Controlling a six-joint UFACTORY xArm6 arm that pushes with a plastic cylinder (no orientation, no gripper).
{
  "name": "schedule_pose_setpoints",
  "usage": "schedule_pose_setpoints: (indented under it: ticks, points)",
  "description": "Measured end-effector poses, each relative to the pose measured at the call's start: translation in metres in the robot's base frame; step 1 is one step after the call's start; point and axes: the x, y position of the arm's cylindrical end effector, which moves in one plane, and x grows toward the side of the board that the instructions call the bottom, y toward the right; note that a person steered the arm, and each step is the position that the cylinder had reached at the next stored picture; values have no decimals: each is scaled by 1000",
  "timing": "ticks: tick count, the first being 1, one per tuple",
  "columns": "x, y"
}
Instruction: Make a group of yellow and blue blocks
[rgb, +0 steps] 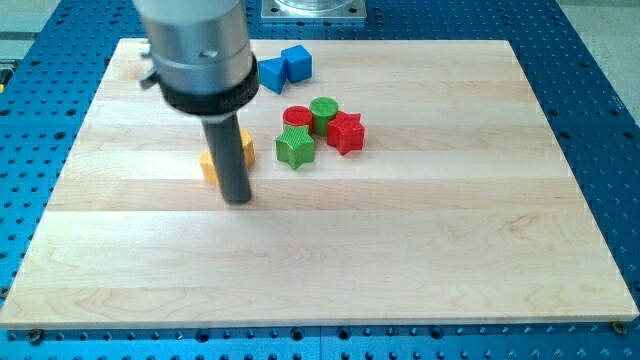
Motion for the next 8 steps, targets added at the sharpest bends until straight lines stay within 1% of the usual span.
schedule_pose_setpoints:
  ticks: [1,2,3,4,5,6,7,8]
  points:
    - [-25,0]
    - [-79,0]
    - [-148,0]
    - [-104,-41]
    - [-101,-74]
    - [-140,-78]
    - [-155,10]
    - [-113,-36]
